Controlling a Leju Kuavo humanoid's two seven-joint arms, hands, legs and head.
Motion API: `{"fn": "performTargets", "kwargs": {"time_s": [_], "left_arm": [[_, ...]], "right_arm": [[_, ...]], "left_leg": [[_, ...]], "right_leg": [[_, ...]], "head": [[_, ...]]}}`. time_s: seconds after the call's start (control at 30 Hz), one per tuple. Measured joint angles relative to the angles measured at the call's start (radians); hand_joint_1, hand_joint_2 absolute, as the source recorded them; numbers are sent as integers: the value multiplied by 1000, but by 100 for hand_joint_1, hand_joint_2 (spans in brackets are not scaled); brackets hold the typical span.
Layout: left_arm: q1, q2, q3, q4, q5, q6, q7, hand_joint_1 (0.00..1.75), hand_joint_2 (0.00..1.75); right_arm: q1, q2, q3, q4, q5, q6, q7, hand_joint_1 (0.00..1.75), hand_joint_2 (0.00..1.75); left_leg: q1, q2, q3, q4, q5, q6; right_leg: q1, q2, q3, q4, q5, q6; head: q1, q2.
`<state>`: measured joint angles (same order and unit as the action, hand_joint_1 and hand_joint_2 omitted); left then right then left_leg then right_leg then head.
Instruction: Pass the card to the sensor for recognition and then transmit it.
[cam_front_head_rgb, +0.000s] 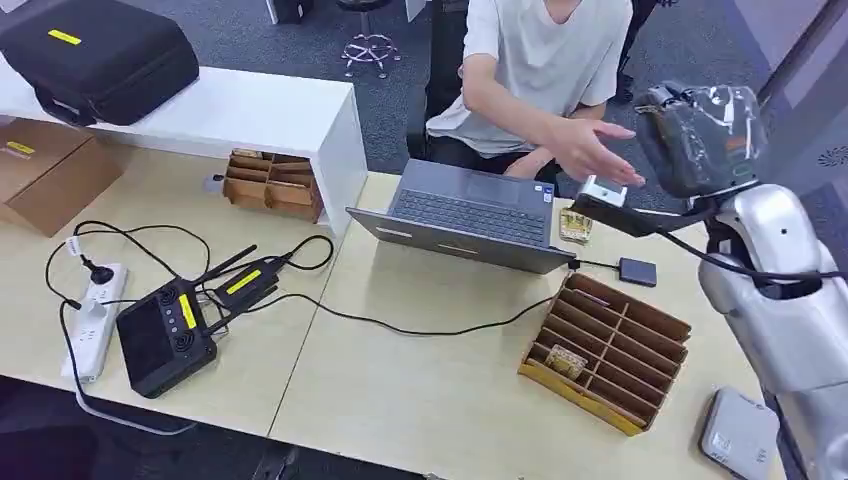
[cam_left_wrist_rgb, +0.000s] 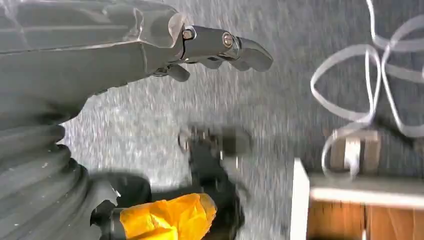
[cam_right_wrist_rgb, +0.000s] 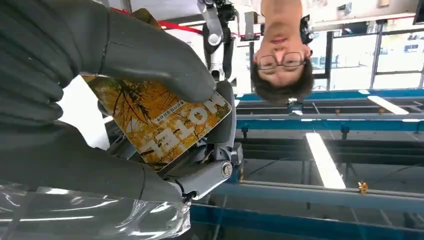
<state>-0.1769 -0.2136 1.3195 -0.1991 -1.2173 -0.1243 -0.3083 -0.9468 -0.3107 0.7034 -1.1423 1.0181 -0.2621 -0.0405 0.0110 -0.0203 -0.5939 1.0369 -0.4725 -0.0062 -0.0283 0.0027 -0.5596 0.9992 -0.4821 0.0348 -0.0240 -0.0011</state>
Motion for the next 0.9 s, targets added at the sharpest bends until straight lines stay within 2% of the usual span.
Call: {"fn": "performTargets", "kwargs": {"time_s": [0.13, 0.17, 0.3, 0.4, 0.53, 0.57, 0.9], "left_arm": [[-8, -8, -20, 0, -7, -22, 21, 0, 175], [-12, -9, -27, 0, -7, -26, 30, 0, 175], [-25, -15, -39, 0, -14, -42, 56, 0, 175], [-28, -20, -48, 0, -14, -47, 69, 0, 175], [-29, -23, -52, 0, -13, -52, 66, 0, 175], [-29, -23, -52, 0, -14, -54, 65, 0, 175], [-26, -23, -59, 0, -10, -71, 33, 0, 175]], "right_arm": [[-84, 92, 53, 136, 53, -49, 29, 175, 175], [-106, 122, 65, 182, 62, -78, 36, 175, 175], [-142, 183, 89, 282, 103, -178, 48, 175, 175], [-156, 222, 99, 359, 103, -181, 54, 175, 175], [-161, 248, 107, 410, 103, -183, 49, 175, 175], [-161, 251, 108, 421, 103, -184, 48, 0, 175], [-160, 258, 112, 466, 94, -182, 37, 0, 175]], "left_leg": [[0, -1, 0, 0, 1, -1], [0, -1, 0, 0, 1, -1], [0, -1, 0, 0, 1, -1], [0, -1, 0, 0, 1, -1], [0, -1, 0, 0, 1, -1], [0, -1, 0, 0, 1, -1], [0, -1, 0, 0, 1, -1]], "right_leg": [[0, -1, -1, 1, 0, 0], [0, -1, -1, 1, 0, 0], [0, -1, -1, 1, 0, 0], [0, -1, -1, 1, 0, 0], [0, -1, -1, 1, 0, 0], [0, -1, -1, 1, 0, 0], [0, -1, -1, 1, 0, -1]], "head": [[0, 0], [0, 0], [0, 0], [0, 0], [0, 0], [0, 0], [0, 0]]}}
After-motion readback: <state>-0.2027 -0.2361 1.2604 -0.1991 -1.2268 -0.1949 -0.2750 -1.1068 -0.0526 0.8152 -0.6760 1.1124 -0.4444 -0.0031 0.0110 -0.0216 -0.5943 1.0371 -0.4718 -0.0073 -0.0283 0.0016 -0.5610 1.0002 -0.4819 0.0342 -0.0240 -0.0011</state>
